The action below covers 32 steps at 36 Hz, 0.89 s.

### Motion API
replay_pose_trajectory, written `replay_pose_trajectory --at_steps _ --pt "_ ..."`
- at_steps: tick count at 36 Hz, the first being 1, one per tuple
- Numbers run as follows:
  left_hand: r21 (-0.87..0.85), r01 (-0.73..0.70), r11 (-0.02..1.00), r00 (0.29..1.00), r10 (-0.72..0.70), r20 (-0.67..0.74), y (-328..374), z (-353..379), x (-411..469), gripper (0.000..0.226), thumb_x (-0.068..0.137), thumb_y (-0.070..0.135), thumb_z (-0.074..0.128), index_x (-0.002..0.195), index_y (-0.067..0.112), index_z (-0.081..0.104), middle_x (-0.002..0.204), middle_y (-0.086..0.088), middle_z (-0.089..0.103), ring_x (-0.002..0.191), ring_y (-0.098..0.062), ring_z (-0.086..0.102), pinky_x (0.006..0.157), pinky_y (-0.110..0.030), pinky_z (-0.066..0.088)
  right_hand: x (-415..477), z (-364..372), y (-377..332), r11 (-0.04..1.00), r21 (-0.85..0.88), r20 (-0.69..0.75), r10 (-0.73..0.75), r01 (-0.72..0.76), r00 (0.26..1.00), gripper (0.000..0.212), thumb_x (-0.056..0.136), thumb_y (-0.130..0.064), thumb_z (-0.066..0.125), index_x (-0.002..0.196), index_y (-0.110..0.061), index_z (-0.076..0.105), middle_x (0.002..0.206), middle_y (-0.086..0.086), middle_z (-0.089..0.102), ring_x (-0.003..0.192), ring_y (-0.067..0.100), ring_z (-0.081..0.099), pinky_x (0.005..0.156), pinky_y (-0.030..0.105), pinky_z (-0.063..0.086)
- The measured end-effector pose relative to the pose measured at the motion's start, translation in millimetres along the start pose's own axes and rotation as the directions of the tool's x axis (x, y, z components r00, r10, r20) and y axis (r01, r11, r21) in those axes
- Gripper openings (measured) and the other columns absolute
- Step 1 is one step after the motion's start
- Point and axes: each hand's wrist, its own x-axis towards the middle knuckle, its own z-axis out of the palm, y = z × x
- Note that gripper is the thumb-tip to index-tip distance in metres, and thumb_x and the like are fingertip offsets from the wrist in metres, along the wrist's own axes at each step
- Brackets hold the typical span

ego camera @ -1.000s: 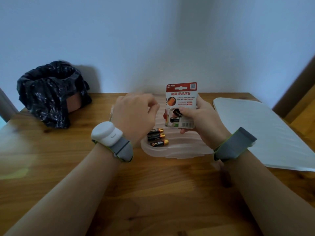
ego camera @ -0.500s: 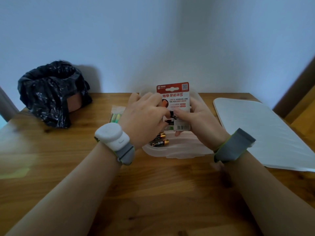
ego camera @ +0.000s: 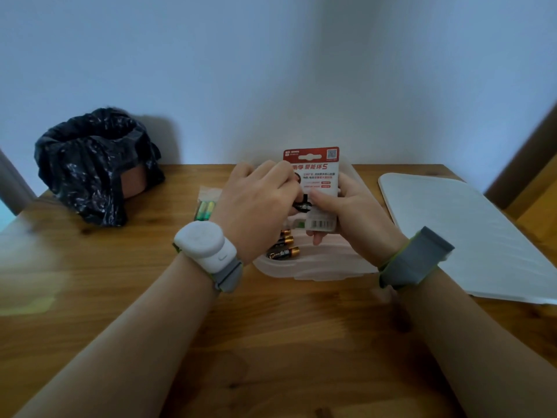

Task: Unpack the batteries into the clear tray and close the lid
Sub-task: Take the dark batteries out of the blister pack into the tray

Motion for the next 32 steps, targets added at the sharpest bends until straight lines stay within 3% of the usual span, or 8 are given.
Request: replay_pose_trajectory --at_steps 5,10,15,20,25,32 --pt "0.001 0.044 0.999 0.999 -0.044 -0.005 1 2 0 0.014 0.092 0.018 0.058 0.105 0.014 0.063 0.108 -0.005 0.06 0.096 -0.025 0.058 0.081 -0.041 0.045 -1 2 -1 0.999 -0.049 0.012 -0.012 0.013 1.0 0.02 0.104 -0.022 0.059 0.124 -0.02 0.057 0.116 0.016 0.071 0.08 0.03 0.074 0.063 0.044 0.064" --pt "-0.025 0.116 0.993 0.993 -0.117 -0.026 -3 4 -1 0.01 0.093 0.018 0.057 0.102 0.015 0.061 0.101 -0.003 0.061 0.09 -0.024 0.057 0.081 -0.042 0.046 -2 2 -2 0.97 -0.236 -0.022 -0.07 0.063 0.997 0.017 0.105 -0.023 0.058 0.122 -0.025 0.058 0.11 0.003 0.072 0.085 0.025 0.076 0.062 0.038 0.066" --pt "-0.159 0.252 0.955 0.965 -0.26 -0.031 -19 8 -4 0.004 0.092 0.012 0.061 0.093 0.014 0.064 0.086 -0.002 0.063 0.077 -0.023 0.057 0.074 -0.033 0.04 0 -3 0 0.967 -0.254 -0.11 -0.036 0.007 0.993 0.011 0.104 -0.021 0.06 0.11 -0.031 0.061 0.107 0.006 0.075 0.085 0.024 0.077 0.064 0.046 0.067" --pt "-0.17 0.365 0.916 0.931 -0.357 0.073 -26 14 -7 0.004 0.092 0.016 0.065 0.093 0.017 0.068 0.085 -0.001 0.066 0.078 -0.022 0.059 0.076 -0.04 0.05 3 -8 -2 0.978 -0.196 -0.214 0.033 -0.076 0.976 0.014 0.105 -0.015 0.058 0.114 -0.025 0.059 0.108 0.012 0.073 0.086 0.03 0.077 0.058 0.042 0.065" --pt "-0.118 0.454 0.883 0.884 -0.43 0.184 -23 12 -6 0.007 0.094 0.022 0.063 0.096 0.021 0.07 0.09 0.003 0.066 0.081 -0.015 0.053 0.07 -0.029 0.04 6 -11 -2 0.973 -0.185 -0.287 0.084 -0.141 0.954 0.013 0.104 -0.017 0.06 0.116 -0.022 0.058 0.11 0.008 0.072 0.083 0.026 0.077 0.055 0.036 0.063" --pt "-0.086 0.493 0.866 0.819 -0.428 0.382 -14 11 -2 0.016 0.096 0.034 0.059 0.105 0.031 0.072 0.101 0.009 0.068 0.095 -0.014 0.061 0.085 -0.035 0.055 6 -8 -4 0.981 -0.12 -0.269 0.118 -0.155 0.956 0.022 0.104 -0.017 0.061 0.126 -0.018 0.057 0.11 0.011 0.073 0.081 0.027 0.077 0.052 0.033 0.062"
